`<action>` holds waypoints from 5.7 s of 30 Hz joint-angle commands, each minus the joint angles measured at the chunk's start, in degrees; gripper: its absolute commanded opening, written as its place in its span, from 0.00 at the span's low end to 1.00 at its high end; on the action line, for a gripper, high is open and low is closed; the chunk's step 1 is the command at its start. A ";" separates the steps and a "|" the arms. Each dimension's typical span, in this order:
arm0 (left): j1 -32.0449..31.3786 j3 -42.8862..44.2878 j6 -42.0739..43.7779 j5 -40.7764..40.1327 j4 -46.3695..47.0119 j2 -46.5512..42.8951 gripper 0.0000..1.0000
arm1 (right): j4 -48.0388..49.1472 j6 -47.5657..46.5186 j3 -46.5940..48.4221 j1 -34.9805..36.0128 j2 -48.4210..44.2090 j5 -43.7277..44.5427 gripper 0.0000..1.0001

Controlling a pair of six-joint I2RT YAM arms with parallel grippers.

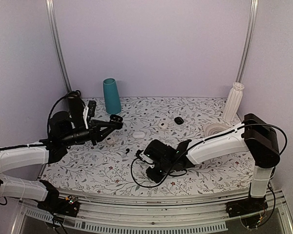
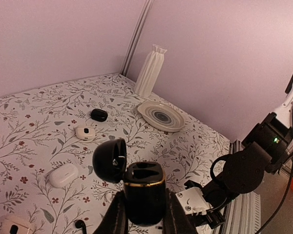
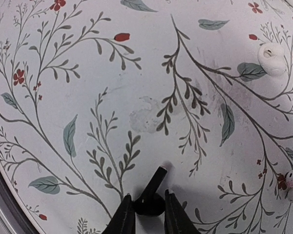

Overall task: Insert the wireless bluetooth earbuds into the charging case
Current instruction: Move the left earbud to the center of the board, then pick up the left earbud from the center of the board, then insert the left earbud into the left side groove of the charging case.

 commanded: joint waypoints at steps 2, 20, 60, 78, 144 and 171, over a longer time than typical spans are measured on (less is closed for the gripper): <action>-0.83 0.10 1.78 -1.10 2.93 0.29 0.00 | 1.25 -2.51 -3.19 -0.71 -2.68 -0.32 0.33; -0.78 0.42 2.77 -1.78 0.60 -1.42 0.00 | -0.35 17.95 -5.73 -1.18 -7.38 -3.61 0.56; -0.83 0.13 2.46 -3.67 -0.80 -2.86 0.00 | -3.84 19.56 -1.72 3.32 -0.82 7.13 0.41; -0.83 0.67 2.42 -3.45 -0.88 -2.60 0.00 | -6.64 18.99 3.24 3.31 2.57 7.08 0.29; -22.30 -9.03 41.66 -10.17 33.89 22.90 0.00 | -25.00 -0.01 11.90 -4.12 -18.99 -15.93 0.07; -27.06 -7.51 45.66 -12.42 34.34 25.34 0.00 | -27.84 -1.46 17.61 -4.60 -13.74 -21.96 0.07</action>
